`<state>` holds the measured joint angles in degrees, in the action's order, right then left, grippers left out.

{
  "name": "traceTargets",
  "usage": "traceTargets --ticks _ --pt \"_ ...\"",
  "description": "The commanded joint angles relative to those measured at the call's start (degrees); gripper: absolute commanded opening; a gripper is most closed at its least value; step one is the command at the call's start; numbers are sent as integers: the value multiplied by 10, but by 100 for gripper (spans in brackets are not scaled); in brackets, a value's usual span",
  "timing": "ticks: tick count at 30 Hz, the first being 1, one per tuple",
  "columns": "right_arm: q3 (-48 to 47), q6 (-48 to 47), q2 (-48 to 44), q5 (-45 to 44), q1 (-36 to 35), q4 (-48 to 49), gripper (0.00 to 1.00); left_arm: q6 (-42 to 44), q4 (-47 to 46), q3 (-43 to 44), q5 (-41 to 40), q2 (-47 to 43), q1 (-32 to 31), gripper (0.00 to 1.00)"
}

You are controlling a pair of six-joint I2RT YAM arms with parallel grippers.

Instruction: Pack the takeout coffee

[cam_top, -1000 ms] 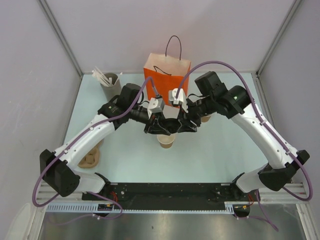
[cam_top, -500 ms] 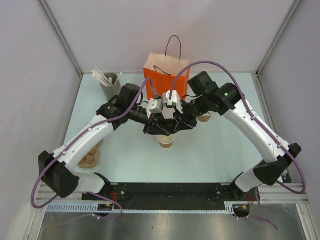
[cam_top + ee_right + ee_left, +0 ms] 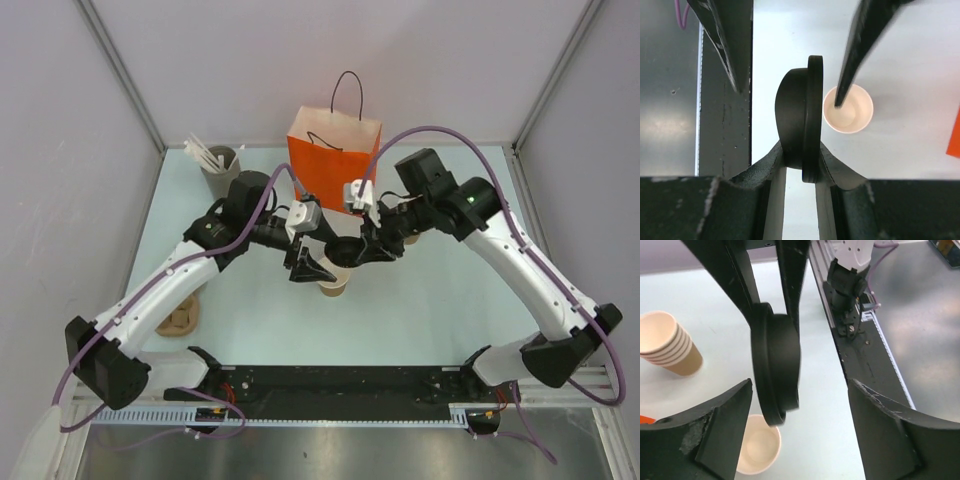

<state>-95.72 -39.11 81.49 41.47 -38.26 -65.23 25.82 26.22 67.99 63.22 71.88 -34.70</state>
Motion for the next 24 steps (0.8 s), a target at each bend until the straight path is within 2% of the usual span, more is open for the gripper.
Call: traceTargets --ticks 1,3,8,16,20,24 --pt "37 49 -76 55 28 98 7 -45 -83 -11 -10 -41 7 83" --pt "62 71 -91 75 39 133 6 -76 -120 -21 -14 -47 18 87" --pt "105 139 -128 139 70 222 5 -166 -223 -64 -21 -58 45 88" --pt "158 317 -123 207 110 405 3 -313 -426 -118 17 -60 61 92" --pt "173 363 -104 222 109 450 1 -394 -511 -146 31 -63 64 98" --pt "180 379 -89 220 111 469 1 -444 -586 -170 35 -64 67 99"
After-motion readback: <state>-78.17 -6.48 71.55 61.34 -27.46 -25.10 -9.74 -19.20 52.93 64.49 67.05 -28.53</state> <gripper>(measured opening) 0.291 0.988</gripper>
